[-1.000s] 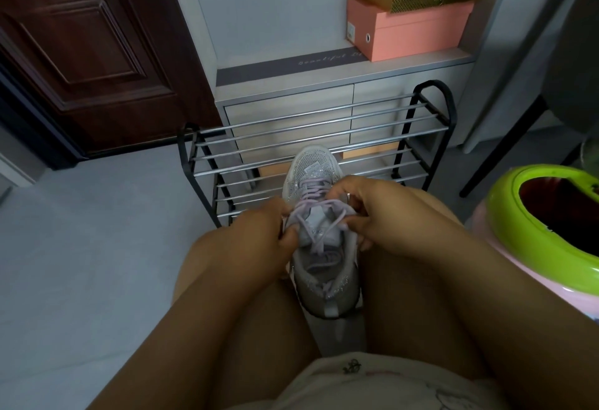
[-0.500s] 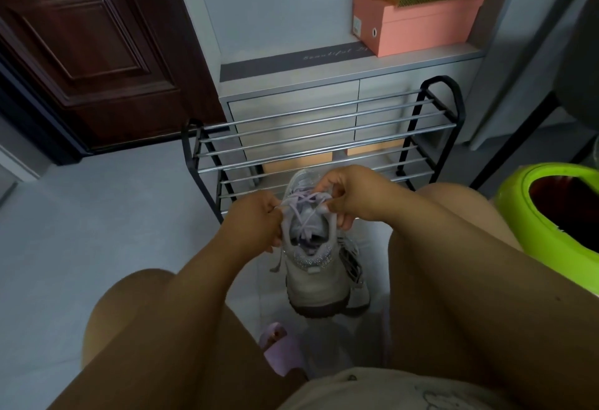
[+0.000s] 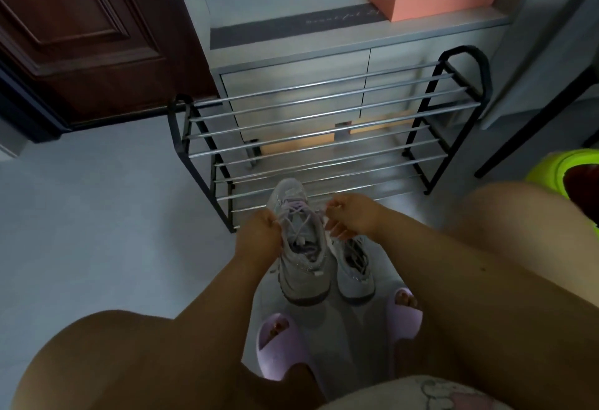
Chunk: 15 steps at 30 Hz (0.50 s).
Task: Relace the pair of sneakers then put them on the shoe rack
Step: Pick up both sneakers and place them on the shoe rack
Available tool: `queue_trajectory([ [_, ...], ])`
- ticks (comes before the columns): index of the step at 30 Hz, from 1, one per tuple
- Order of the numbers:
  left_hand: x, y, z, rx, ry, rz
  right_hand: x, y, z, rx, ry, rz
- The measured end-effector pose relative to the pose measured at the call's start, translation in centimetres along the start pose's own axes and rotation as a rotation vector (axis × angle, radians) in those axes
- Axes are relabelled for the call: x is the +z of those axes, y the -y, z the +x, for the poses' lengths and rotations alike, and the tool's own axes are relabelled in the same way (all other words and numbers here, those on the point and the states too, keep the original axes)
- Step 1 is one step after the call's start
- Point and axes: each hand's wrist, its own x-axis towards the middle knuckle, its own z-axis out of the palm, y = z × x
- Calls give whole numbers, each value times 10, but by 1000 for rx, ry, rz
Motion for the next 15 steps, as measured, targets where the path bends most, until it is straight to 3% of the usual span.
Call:
queue_trajectory([
  [7, 45, 37, 26, -92, 61, 39, -14, -37, 39, 326, -260, 285],
  [11, 65, 45, 35, -145, 101, 46, -25, -64, 61, 421, -376, 315],
  [15, 83, 52, 41, -164, 148, 79, -28, -88, 82, 453, -391, 254],
])
